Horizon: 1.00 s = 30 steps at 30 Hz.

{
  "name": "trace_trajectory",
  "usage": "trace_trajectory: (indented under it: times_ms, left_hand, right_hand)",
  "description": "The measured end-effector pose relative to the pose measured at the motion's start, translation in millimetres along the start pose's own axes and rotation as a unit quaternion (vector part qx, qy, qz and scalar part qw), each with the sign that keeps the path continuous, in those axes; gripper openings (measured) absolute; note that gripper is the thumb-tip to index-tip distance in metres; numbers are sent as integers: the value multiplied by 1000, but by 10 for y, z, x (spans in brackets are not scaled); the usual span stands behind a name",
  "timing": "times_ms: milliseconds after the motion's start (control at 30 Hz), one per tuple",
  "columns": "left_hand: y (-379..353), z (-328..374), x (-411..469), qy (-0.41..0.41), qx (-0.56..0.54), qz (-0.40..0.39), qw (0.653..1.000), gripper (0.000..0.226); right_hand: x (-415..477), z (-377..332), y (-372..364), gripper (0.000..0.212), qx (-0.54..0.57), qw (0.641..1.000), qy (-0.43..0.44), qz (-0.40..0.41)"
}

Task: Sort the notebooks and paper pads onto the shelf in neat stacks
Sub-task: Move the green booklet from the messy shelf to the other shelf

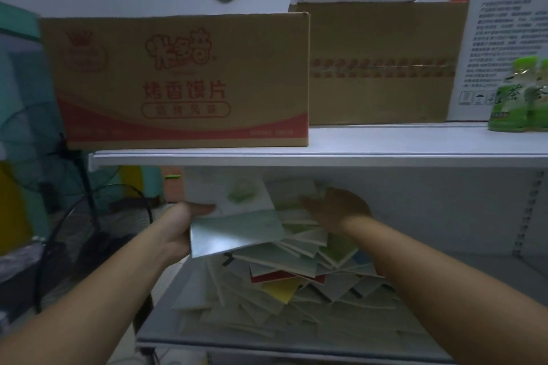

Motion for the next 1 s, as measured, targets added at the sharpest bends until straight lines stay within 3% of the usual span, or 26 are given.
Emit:
trace_trajectory:
  times_ms: [100, 300, 400, 467, 567, 633, 700, 833, 933, 1000]
  left_hand:
    - [102, -43, -130, -1, 5, 44, 999, 13]
    - [270, -105, -338, 19, 18, 105, 994, 13]
    - [316, -113, -449, 28, 41, 115, 992, 9]
    - [321, -131, -489, 30, 46, 122, 991, 8]
    - [250, -178, -523, 35, 48, 128, 990, 6]
    - [182, -196, -541, 38, 50, 131, 989, 7]
    - [151, -179, -542, 33, 60, 133, 989, 9]
    - [97, -100, -468, 1, 69, 104, 992, 36]
    - [-68, -83, -396, -6, 59, 85, 995, 48]
    - [-192, -118, -368, 0, 50, 68, 996, 35]
  right_hand:
    - [90, -85, -90, 53, -45, 999, 5, 5]
    - [133, -36, -132, 33, 121, 988, -9, -93]
    - [127, 28, -101, 21, 234, 967, -31, -100]
    - [124, 101, -73, 11, 346, 933, -60, -82]
    - [79, 215, -95, 25, 489, 864, -95, -72]
    - [36, 307, -70, 29, 546, 831, -99, -49]
    - [-58, 345, -30, 18, 588, 803, -93, -36]
    - [-293, 217, -32, 10, 632, 767, -80, -73]
    - [-507, -127, -167, 7, 603, 778, -70, -165]
    - [-554, -306, -200, 17, 531, 829, -16, -174]
Point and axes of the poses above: each hand's wrist, its own x-axis towards the middle knuckle, its own y-axis out of the back of the hand, z = x × y, the point moved 9 cm from there along x, towards the middle knuckle, and after that the axes turned 2 degrees about y, right-handed, at the moved point
